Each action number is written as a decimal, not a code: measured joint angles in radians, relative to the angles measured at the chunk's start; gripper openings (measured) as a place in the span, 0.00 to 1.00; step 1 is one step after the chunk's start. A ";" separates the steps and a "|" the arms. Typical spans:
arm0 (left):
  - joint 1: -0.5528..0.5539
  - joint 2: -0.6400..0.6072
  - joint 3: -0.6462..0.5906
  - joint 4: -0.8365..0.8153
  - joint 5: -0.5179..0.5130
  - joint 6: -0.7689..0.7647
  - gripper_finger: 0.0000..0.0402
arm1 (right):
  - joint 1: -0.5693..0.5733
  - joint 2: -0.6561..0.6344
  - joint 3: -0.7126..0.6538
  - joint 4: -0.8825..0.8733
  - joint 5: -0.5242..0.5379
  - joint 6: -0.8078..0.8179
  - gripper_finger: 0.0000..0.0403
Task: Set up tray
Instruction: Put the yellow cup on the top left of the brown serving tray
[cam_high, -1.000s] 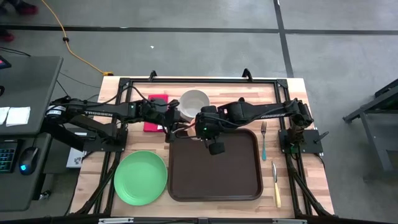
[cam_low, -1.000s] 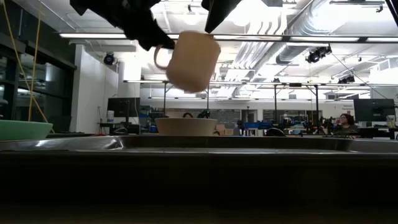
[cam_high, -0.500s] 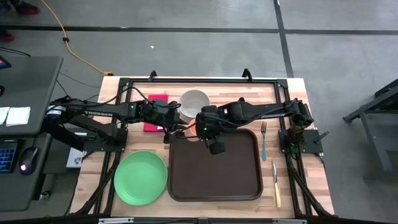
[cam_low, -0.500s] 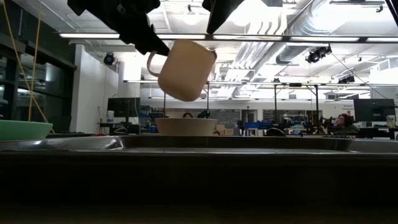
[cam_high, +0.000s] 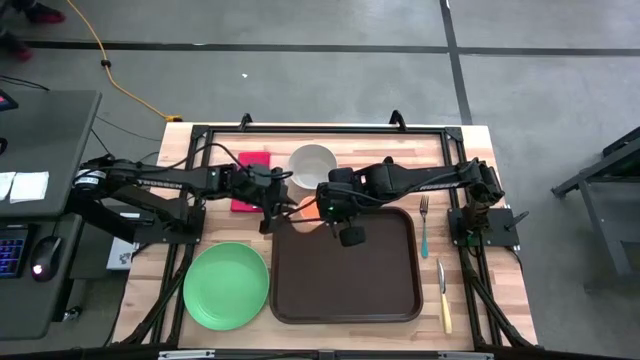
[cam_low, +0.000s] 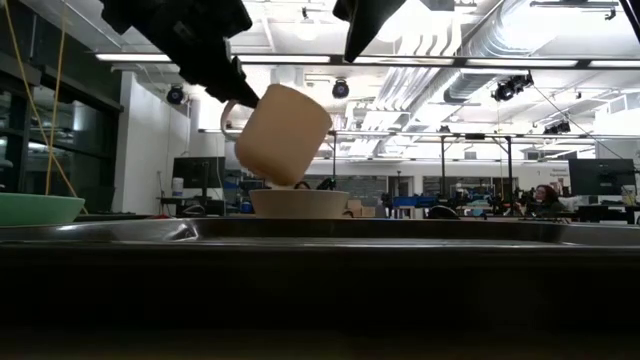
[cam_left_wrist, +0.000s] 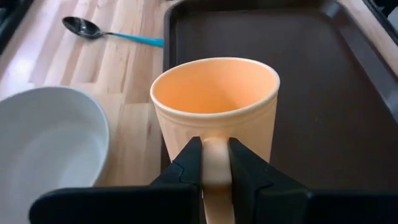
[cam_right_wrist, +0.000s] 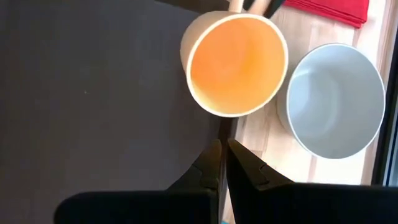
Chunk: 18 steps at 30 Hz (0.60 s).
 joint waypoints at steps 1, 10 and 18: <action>0.000 0.000 -0.008 0.002 0.000 -0.001 0.19 | -0.001 0.000 0.000 0.000 -0.001 0.003 0.00; -0.001 0.000 -0.046 0.045 0.007 0.000 0.19 | -0.022 0.000 0.000 -0.009 -0.001 0.039 0.00; -0.022 -0.011 -0.135 0.177 0.007 -0.004 0.17 | -0.035 0.000 0.000 -0.041 -0.004 0.109 0.00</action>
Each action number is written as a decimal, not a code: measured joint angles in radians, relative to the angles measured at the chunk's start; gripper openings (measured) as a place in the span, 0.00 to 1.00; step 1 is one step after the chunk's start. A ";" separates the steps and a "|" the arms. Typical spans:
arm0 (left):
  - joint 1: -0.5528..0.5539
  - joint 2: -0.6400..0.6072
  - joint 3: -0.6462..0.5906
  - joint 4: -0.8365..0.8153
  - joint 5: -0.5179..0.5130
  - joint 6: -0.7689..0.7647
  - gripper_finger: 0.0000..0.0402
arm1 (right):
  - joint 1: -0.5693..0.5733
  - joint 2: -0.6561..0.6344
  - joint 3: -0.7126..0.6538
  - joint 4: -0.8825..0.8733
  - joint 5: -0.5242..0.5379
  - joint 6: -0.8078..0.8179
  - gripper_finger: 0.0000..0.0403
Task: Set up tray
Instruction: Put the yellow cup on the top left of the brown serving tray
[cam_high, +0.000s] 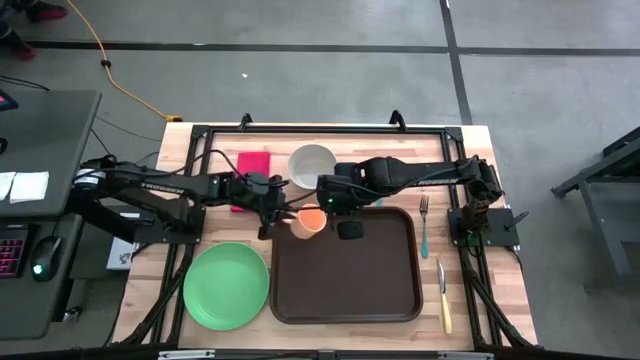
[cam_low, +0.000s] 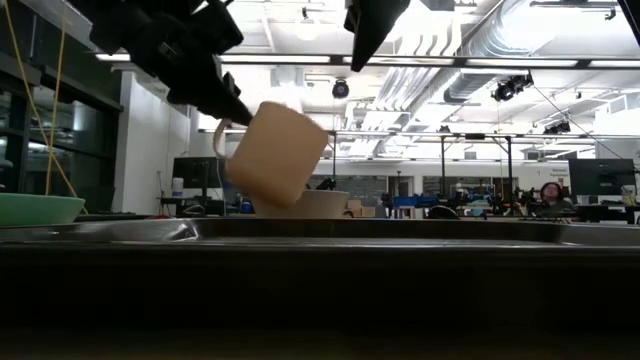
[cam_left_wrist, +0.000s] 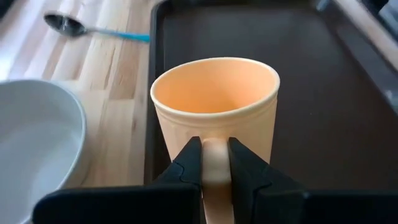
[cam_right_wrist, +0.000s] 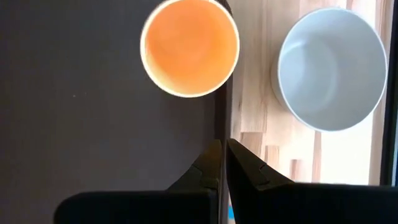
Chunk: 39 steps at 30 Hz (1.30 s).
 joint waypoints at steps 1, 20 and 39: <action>0.001 -0.006 -0.011 0.016 0.000 0.000 0.17 | 0.000 0.000 0.000 -0.005 0.000 0.006 0.00; -0.050 -0.114 -0.320 0.447 -0.105 -0.094 0.20 | 0.000 0.000 0.000 -0.051 -0.004 0.113 0.00; -0.203 -0.126 -0.349 0.426 -0.344 -0.077 0.18 | -0.002 0.000 0.000 -0.055 -0.005 0.174 0.00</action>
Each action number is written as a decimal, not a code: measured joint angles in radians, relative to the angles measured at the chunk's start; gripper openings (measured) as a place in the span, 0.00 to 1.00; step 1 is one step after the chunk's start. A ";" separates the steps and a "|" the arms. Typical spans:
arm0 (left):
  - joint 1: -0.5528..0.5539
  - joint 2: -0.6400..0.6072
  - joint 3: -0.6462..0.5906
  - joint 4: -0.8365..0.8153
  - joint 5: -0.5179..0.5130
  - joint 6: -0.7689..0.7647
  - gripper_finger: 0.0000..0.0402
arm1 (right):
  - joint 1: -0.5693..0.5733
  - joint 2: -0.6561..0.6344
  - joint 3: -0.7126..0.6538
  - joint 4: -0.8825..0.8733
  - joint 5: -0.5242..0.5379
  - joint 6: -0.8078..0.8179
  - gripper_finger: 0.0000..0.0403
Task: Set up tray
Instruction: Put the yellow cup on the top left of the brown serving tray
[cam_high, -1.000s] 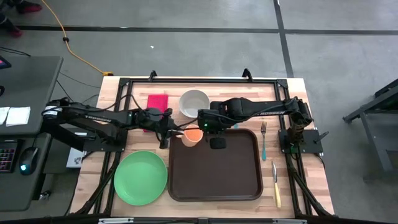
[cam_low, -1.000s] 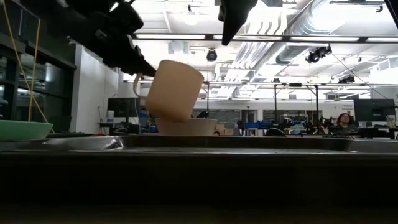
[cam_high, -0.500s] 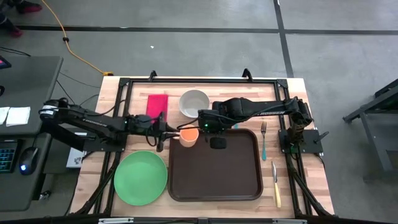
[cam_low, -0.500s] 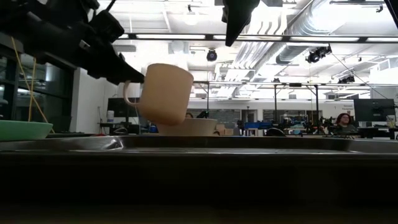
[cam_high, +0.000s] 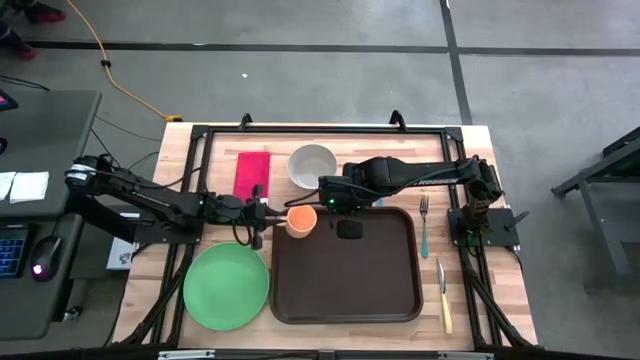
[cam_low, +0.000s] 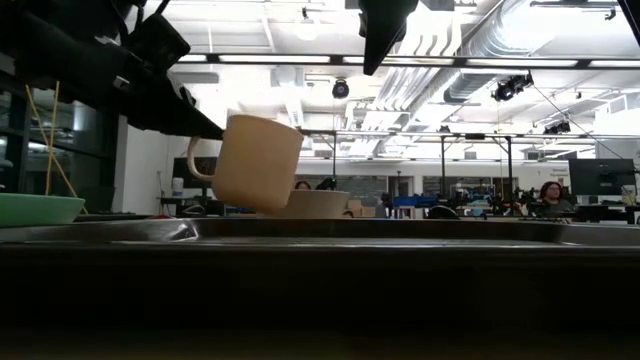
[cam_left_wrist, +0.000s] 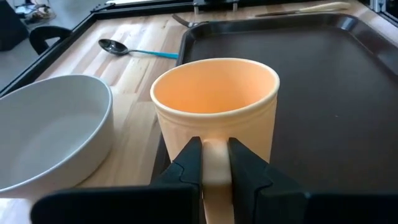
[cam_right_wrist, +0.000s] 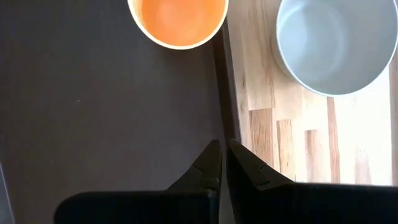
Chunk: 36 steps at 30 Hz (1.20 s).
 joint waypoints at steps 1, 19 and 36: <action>-0.006 0.000 0.000 0.000 -0.008 -0.002 0.18 | 0.000 0.000 0.000 0.000 0.000 0.006 0.00; -0.019 0.000 -0.050 0.063 -0.076 -0.014 0.21 | 0.000 0.000 0.000 0.000 0.000 0.008 0.00; -0.019 -0.017 -0.212 0.353 -0.057 -0.053 0.21 | -0.005 0.000 0.000 0.007 0.000 0.007 0.00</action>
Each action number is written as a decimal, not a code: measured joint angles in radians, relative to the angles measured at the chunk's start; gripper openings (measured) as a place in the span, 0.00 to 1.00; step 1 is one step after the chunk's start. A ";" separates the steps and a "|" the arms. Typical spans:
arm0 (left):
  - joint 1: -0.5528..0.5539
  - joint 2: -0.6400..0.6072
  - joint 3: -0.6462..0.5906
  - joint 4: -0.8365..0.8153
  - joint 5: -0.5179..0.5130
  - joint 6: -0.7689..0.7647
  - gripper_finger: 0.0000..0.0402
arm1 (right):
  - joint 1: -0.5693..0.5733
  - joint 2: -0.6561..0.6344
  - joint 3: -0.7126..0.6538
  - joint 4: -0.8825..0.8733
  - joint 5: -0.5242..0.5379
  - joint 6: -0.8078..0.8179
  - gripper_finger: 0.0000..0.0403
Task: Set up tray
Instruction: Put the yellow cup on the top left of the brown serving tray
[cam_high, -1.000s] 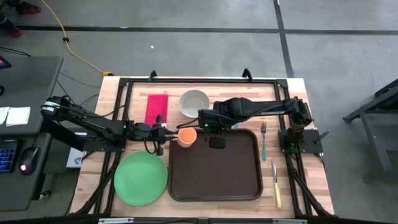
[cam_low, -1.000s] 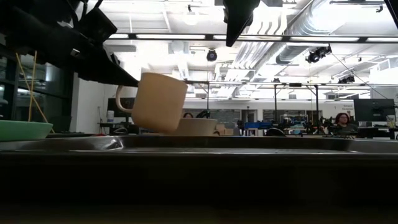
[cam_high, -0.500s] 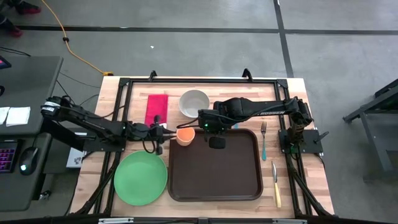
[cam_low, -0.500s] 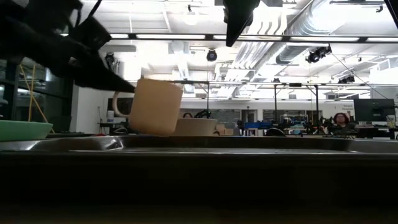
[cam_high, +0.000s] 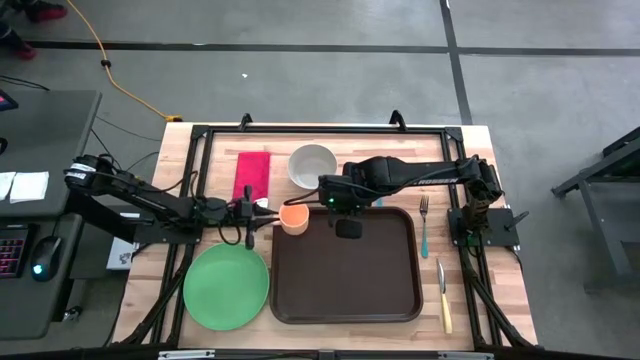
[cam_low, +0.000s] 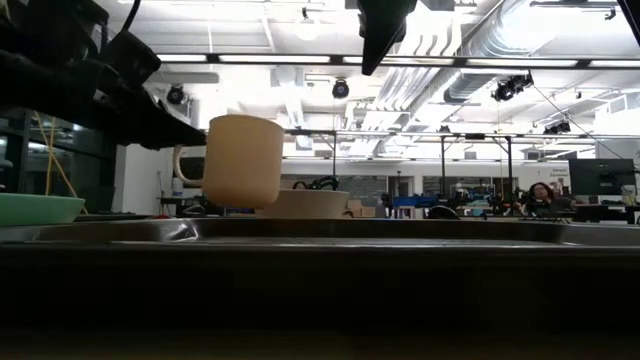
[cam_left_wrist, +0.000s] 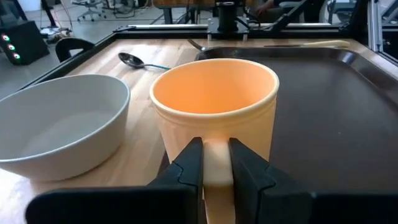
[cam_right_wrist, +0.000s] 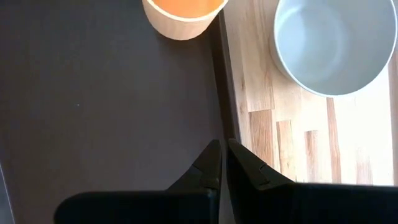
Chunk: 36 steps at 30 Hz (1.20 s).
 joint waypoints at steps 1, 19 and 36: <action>0.000 0.000 0.000 0.001 0.003 0.000 0.21 | 0.000 0.000 0.000 0.001 0.000 0.000 0.00; 0.000 0.000 0.000 -0.051 0.005 -0.006 0.22 | 0.000 0.000 0.000 0.040 0.003 0.000 0.00; 0.000 0.018 0.001 -0.042 -0.006 -0.030 0.22 | 0.000 0.000 0.000 0.048 0.009 -0.002 0.00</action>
